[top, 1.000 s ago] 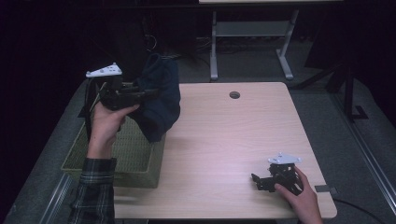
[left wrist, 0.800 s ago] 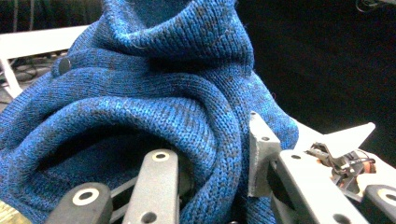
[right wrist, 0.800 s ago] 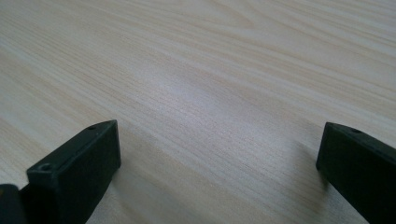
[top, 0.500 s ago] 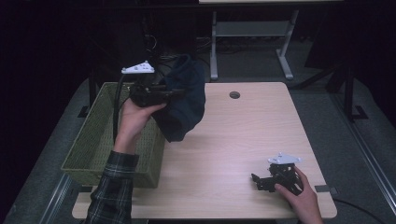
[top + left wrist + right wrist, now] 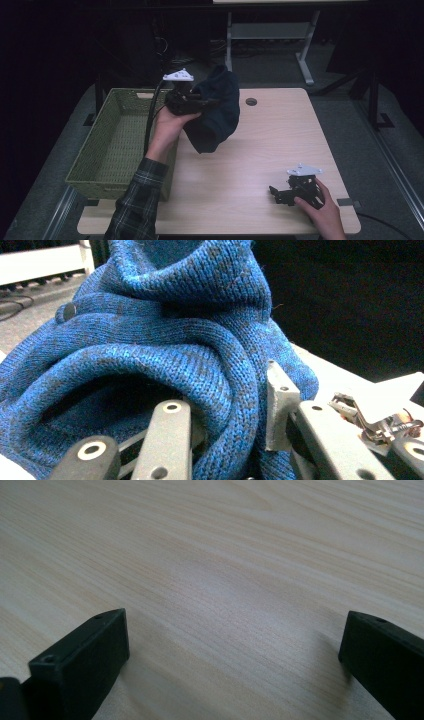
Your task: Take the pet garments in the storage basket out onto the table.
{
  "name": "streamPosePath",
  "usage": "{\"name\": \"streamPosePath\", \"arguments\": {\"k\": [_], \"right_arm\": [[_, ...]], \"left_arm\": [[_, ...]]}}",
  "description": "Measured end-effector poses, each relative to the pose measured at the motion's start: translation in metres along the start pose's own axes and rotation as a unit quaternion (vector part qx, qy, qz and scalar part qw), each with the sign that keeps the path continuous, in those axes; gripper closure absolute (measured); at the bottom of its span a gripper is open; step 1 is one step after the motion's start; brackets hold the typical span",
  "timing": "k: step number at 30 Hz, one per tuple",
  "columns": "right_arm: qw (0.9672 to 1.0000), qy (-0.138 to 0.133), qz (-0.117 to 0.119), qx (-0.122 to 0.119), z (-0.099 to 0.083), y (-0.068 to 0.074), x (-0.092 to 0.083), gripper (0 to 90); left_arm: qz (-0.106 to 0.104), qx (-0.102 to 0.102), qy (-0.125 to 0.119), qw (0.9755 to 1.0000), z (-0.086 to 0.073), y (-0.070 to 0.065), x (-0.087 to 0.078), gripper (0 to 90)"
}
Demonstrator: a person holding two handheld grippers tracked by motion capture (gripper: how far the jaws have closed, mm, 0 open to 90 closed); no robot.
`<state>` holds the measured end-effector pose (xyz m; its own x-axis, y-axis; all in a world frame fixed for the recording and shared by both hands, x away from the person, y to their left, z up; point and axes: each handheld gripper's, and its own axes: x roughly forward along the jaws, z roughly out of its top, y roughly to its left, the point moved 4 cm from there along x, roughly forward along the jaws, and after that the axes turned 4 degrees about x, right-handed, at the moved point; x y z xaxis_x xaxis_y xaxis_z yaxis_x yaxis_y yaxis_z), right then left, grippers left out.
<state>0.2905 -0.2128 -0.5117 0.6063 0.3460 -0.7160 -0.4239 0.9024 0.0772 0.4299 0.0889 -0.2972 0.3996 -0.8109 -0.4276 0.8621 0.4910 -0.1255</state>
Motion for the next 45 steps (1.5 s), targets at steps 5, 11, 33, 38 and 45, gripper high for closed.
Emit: {"name": "streamPosePath", "arguments": {"k": [5, 11, 33, 38, 45], "right_arm": [[1.0, 0.0, 0.0, 0.0, 0.0, 0.0, 0.0, 0.0], [1.0, -0.001, 0.0, 0.0, 0.0, 0.0, 0.0, 0.0], [1.0, 0.001, 0.0, 0.001, 0.0, 0.0, 0.0, 0.0], [1.0, 0.0, 0.0, -0.001, 0.0, 0.0, 0.0, 0.0], [1.0, 0.0, 0.0, -0.001, 0.0, 0.0, 0.0, 0.0]], "left_arm": [[-0.001, 0.003, 0.013, 0.9999, -0.003, -0.004, 0.019, 69.6], [-0.011, 0.002, 0.027, 0.9996, -0.011, -0.009, 0.049, 69.5], [-0.03, -0.012, 0.12, 0.9923, -0.066, -0.021, 0.148, 69.1], [-0.029, -0.01, 0.141, 0.9895, -0.077, -0.025, 0.167, 68.7], [-0.026, -0.006, 0.156, 0.9874, -0.088, -0.027, 0.182, 59.5]]}}
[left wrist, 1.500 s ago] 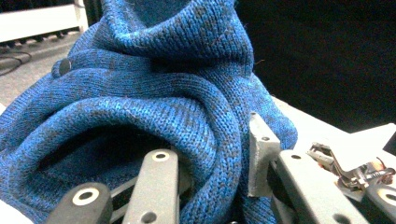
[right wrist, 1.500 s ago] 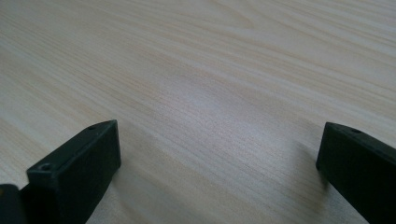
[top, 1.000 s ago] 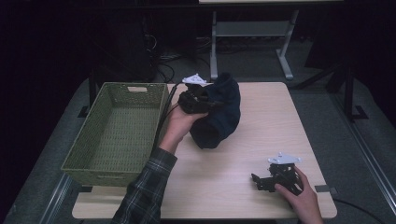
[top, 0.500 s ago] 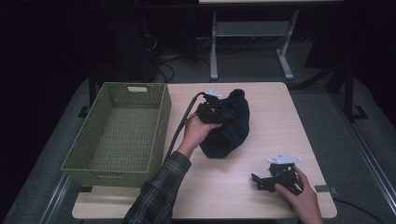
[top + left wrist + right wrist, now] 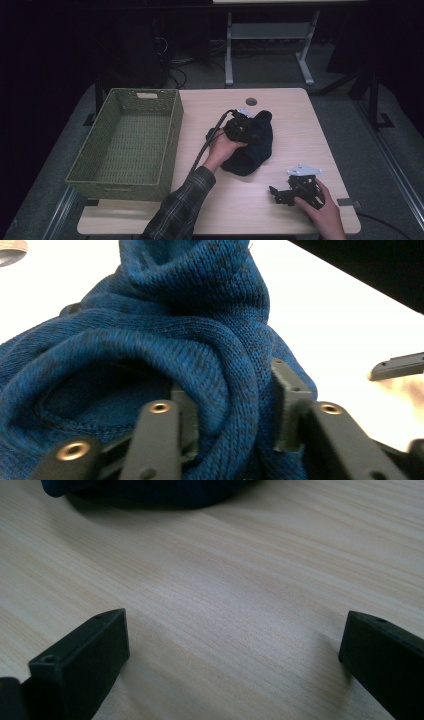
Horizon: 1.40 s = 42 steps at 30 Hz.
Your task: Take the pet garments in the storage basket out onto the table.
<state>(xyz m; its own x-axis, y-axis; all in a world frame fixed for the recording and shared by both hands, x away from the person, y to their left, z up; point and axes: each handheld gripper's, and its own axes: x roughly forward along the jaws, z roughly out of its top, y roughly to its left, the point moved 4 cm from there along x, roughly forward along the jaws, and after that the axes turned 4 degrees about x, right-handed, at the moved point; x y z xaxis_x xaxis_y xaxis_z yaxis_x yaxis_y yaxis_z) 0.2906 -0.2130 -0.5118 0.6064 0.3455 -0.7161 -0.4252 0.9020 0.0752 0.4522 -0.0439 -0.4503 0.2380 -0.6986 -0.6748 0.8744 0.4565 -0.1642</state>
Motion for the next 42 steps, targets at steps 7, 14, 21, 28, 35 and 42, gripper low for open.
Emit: {"name": "streamPosePath", "arguments": {"k": [7, 14, 21, 28, 35, 42], "right_arm": [[1.0, 0.0, 0.0, 0.0, 0.0, 0.0, 0.0, 0.0], [1.0, 0.001, 0.001, 0.001, 0.0, 0.0, 0.0, 0.0], [1.0, 0.001, 0.001, 0.003, 0.0, 0.001, 0.0, 0.0], [1.0, 0.001, 0.0, 0.002, 0.0, 0.0, 0.0, 0.0], [1.0, 0.002, 0.001, 0.002, 0.0, 0.0, 0.0, 0.0], [1.0, 0.002, 0.0, 0.001, 0.0, 0.0, 0.0, 0.0]], "left_arm": [[0.009, 0.013, -0.01, 0.9998, 0.003, -0.001, -0.007, 36.1], [0.022, 0.023, -0.029, 0.9991, 0.009, -0.007, -0.024, 16.1], [0.034, 0.033, -0.033, 0.9983, 0.003, -0.009, -0.043, 13.7], [0.044, 0.029, -0.037, 0.9979, -0.013, -0.009, -0.061, 13.5], [0.056, 0.024, -0.037, 0.9975, -0.03, -0.007, -0.077, 13.5], [0.065, 0.016, -0.037, 0.9971, -0.048, -0.006, -0.09, 13.5]]}}
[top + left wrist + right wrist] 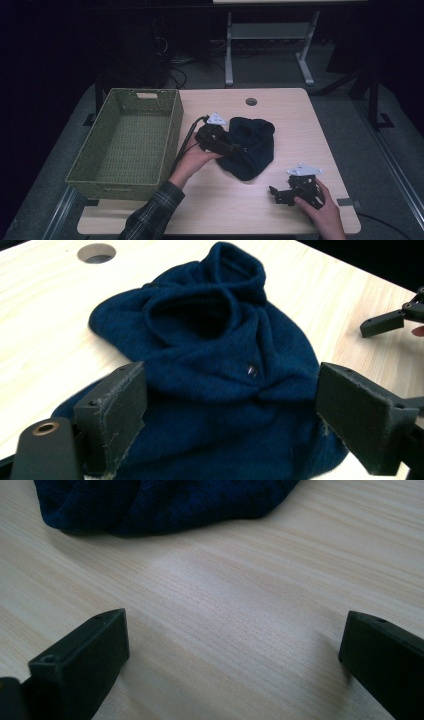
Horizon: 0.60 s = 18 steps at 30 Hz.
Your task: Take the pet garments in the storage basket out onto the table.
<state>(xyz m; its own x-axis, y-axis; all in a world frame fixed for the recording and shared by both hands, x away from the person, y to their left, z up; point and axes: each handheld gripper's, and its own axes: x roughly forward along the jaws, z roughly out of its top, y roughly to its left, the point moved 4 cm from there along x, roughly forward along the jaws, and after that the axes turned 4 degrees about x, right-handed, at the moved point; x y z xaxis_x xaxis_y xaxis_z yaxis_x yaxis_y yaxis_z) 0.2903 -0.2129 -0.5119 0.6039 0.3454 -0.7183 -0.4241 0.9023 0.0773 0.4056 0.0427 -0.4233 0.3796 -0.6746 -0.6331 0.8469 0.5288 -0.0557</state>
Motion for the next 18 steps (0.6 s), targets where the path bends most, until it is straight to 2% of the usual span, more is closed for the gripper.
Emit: {"name": "streamPosePath", "arguments": {"k": [9, 18], "right_arm": [[1.0, 0.0, 0.0, 0.0, 0.0, 0.0, 0.0, 0.0], [1.0, 0.0, 0.0, 0.0, 0.0, 0.0, 0.0, 0.0]], "left_arm": [[0.007, -0.006, 0.013, 0.9999, -0.021, -0.001, -0.012, 13.5], [0.015, -0.007, 0.019, 0.9997, -0.036, -0.011, -0.02, 13.7]]}}
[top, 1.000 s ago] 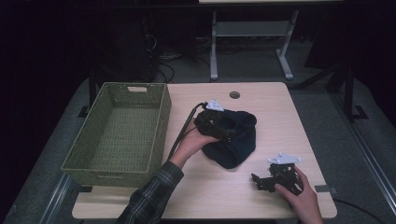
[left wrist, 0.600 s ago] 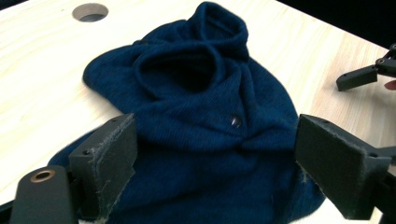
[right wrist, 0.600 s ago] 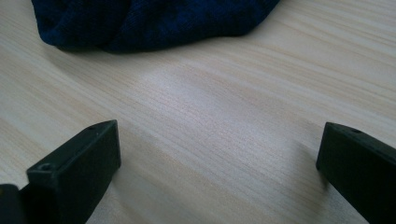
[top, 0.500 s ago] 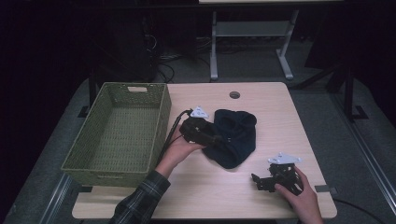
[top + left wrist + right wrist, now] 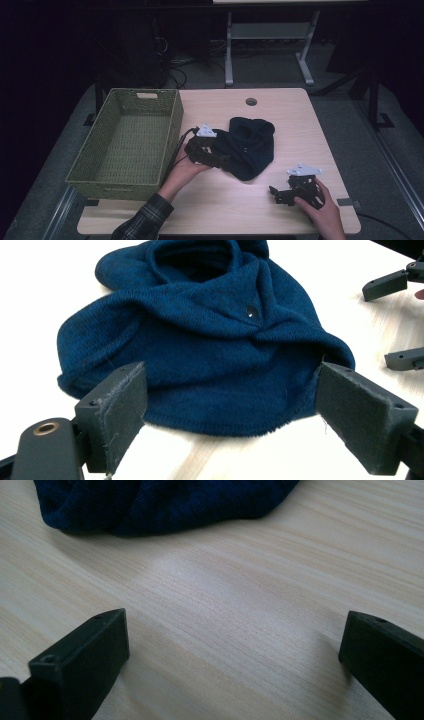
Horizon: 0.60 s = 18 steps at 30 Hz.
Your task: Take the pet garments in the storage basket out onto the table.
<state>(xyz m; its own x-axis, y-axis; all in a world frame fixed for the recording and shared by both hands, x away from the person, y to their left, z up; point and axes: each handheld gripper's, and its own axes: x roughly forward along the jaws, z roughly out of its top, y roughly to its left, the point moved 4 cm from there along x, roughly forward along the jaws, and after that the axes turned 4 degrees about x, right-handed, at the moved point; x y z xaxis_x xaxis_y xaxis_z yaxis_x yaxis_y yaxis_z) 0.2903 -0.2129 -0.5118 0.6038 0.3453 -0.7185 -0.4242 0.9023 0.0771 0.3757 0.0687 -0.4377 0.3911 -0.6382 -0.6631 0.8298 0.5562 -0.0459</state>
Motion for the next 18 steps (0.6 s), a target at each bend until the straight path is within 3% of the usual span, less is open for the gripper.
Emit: {"name": "streamPosePath", "arguments": {"k": [4, 18], "right_arm": [[1.0, 0.0, 0.0, 0.0, 0.0, 0.0, 0.0, 0.0], [1.0, 0.0, 0.0, 0.0, 0.0, 0.0, 0.0, 0.0]], "left_arm": [[0.003, -0.005, -0.004, 1.0, -0.006, -0.005, -0.003, 13.7], [0.012, -0.008, 0.017, 0.9998, -0.04, -0.014, -0.006, 13.8]]}}
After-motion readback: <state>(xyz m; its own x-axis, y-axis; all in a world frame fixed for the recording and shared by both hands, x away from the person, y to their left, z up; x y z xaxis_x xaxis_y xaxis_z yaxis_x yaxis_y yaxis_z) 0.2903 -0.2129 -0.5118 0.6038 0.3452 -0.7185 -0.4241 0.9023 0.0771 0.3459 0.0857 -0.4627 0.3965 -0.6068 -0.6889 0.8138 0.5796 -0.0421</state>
